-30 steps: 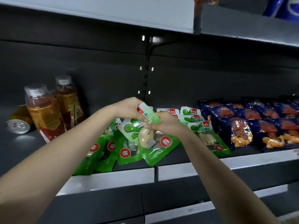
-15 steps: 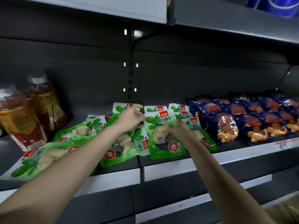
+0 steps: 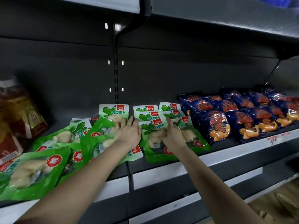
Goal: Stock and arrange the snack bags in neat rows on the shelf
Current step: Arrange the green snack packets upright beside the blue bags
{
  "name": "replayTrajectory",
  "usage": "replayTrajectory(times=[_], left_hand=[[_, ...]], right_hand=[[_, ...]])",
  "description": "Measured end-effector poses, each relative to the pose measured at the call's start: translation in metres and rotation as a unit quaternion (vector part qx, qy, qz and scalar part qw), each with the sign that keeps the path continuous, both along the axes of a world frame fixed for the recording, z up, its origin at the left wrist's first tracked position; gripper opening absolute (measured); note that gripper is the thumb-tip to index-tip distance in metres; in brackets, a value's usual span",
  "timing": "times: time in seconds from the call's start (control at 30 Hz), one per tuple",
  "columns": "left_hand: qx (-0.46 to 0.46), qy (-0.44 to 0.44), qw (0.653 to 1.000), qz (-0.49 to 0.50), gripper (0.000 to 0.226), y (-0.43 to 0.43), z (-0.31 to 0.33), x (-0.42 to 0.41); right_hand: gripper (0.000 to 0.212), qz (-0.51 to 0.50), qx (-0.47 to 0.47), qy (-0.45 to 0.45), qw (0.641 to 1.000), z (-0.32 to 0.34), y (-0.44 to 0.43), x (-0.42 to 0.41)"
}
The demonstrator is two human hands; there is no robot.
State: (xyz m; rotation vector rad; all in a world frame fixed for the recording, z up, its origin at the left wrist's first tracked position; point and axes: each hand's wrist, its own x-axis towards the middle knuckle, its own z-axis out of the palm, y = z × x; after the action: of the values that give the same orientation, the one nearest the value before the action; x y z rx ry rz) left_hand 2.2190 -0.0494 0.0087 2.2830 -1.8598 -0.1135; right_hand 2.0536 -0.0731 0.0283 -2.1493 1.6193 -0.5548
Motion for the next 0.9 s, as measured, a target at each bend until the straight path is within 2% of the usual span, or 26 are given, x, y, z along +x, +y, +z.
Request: replayTrajectory(times=[0.13, 0.27, 0.33, 0.47, 0.6, 0.9], left_hand=[[-0.018, 0.017, 0.999, 0.02, 0.051, 0.001, 0.001, 0.0], [-0.026, 0.018, 0.999, 0.014, 0.044, 0.002, 0.003, -0.001], [-0.02, 0.022, 0.999, 0.021, 0.044, 0.001, 0.003, 0.0], [-0.044, 0.033, 0.998, 0.039, 0.05, 0.0, 0.002, 0.003], [-0.066, 0.064, 0.995, 0.047, 0.054, 0.001, 0.002, 0.005], [-0.069, 0.068, 0.995, 0.038, 0.053, 0.004, 0.002, 0.005]], right_hand=[[0.067, 0.027, -0.082, 0.156, 0.984, -0.008, -0.002, 0.008], [0.057, 0.071, -0.097, 0.117, 0.986, -0.011, -0.003, 0.025], [0.055, 0.085, -0.076, 0.136, 0.984, -0.017, -0.003, 0.035], [0.059, 0.098, -0.022, 0.165, 0.981, -0.027, -0.009, 0.045], [0.063, 0.111, -0.023, 0.174, 0.978, -0.029, -0.013, 0.041], [0.063, 0.131, -0.04, 0.154, 0.978, -0.025, -0.021, 0.032]])
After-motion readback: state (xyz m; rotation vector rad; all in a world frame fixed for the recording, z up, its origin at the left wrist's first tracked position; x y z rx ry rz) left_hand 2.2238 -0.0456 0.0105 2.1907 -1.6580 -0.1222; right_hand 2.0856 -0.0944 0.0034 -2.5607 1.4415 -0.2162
